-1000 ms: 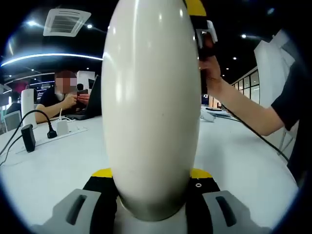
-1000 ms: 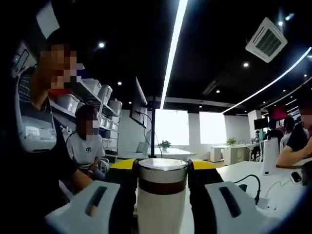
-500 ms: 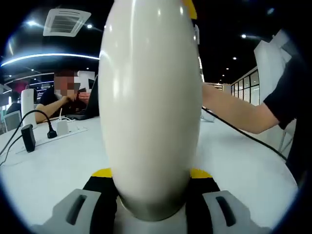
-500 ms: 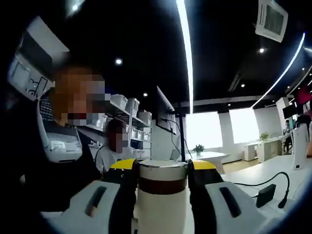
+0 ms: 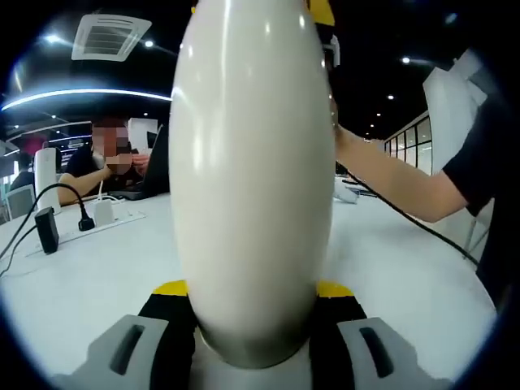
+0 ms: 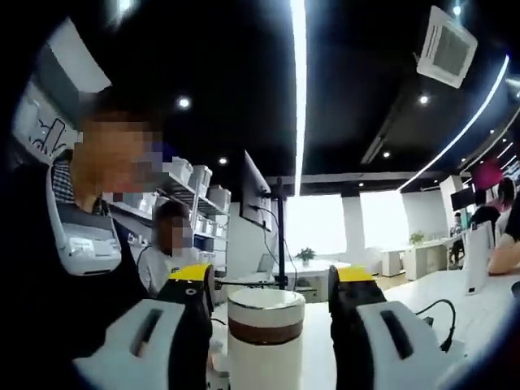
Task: Grasp the water cup twist off the cup lid place the cup lid on the table
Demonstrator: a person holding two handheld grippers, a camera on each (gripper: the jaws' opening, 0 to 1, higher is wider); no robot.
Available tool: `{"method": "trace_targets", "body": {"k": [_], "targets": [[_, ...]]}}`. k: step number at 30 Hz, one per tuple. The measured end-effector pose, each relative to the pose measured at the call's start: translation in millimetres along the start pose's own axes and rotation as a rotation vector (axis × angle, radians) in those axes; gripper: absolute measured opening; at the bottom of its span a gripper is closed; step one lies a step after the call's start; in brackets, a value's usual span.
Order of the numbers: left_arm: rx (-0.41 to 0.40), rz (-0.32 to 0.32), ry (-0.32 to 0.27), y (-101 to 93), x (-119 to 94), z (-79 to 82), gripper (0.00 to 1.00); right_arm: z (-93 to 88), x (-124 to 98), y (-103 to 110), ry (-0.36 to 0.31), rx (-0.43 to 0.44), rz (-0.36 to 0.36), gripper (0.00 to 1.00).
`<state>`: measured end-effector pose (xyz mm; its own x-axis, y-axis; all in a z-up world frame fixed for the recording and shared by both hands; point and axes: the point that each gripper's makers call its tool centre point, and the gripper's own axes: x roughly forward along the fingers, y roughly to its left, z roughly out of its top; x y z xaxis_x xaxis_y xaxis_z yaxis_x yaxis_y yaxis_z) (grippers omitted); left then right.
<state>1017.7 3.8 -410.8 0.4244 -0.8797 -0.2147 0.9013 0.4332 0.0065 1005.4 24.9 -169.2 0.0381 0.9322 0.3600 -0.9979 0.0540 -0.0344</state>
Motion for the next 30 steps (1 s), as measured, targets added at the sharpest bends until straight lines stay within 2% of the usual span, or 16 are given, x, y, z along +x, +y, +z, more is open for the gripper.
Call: {"method": "trace_targets", "body": {"k": [3, 7, 10, 11, 13, 14, 16, 17, 18, 19, 21, 22, 26, 30], "targets": [[0.0, 0.0, 0.0, 1.3, 0.7, 0.2, 0.55, 13.6, -5.3, 2.6, 0.005, -0.061, -0.101, 0.59], [-0.001, -0.001, 0.0, 1.5, 0.8, 0.3, 0.55, 25.5, -11.3, 6.5, -0.008, -0.091, -0.257, 0.59], [-0.001, -0.001, 0.0, 1.7, 0.5, 0.1, 0.55, 17.0, -20.5, 5.1, 0.078, -0.15, -0.435, 0.57], [-0.002, 0.0, 0.001, 1.0, 0.0, 0.0, 0.55, 13.4, -24.3, 7.9, 0.111, -0.196, -0.509, 0.56], [-0.002, 0.0, 0.0, -0.2, -0.3, 0.0, 0.55, 7.7, -24.6, 19.0, 0.137, -0.238, -0.585, 0.55], [-0.003, 0.001, 0.0, 0.1, -0.3, 0.0, 0.55, 7.4, -22.9, 24.5, 0.121, -0.238, -0.61, 0.54], [-0.003, 0.001, 0.0, 0.1, -0.5, 0.1, 0.55, -2.1, -24.7, 29.2, 0.151, -0.226, -0.687, 0.53], [-0.003, 0.001, 0.0, 0.1, -0.5, 0.1, 0.55, -4.3, -28.0, 27.1, 0.17, -0.268, -0.747, 0.52], [-0.003, 0.002, 0.0, 0.5, -0.6, 0.1, 0.55, -10.5, -29.9, 26.6, 0.22, -0.323, -0.789, 0.51], [-0.003, 0.002, 0.0, 1.1, -0.6, 0.1, 0.55, -14.0, -29.2, 27.5, 0.241, -0.348, -0.806, 0.51], [-0.003, 0.003, 0.0, 1.0, -0.9, 0.1, 0.55, -18.4, -24.4, 28.4, 0.243, -0.376, -0.845, 0.51], [-0.003, 0.003, 0.0, 0.7, -1.0, 0.1, 0.55, -21.6, -19.2, 29.8, 0.237, -0.362, -0.839, 0.51], [-0.004, 0.006, 0.0, -0.5, -1.8, 0.2, 0.55, -26.4, -11.7, 25.5, 0.202, -0.315, -0.89, 0.51], [-0.004, 0.008, 0.0, -1.1, -2.2, 0.1, 0.55, -28.0, -7.7, 17.6, 0.225, -0.353, -0.946, 0.51]]}}
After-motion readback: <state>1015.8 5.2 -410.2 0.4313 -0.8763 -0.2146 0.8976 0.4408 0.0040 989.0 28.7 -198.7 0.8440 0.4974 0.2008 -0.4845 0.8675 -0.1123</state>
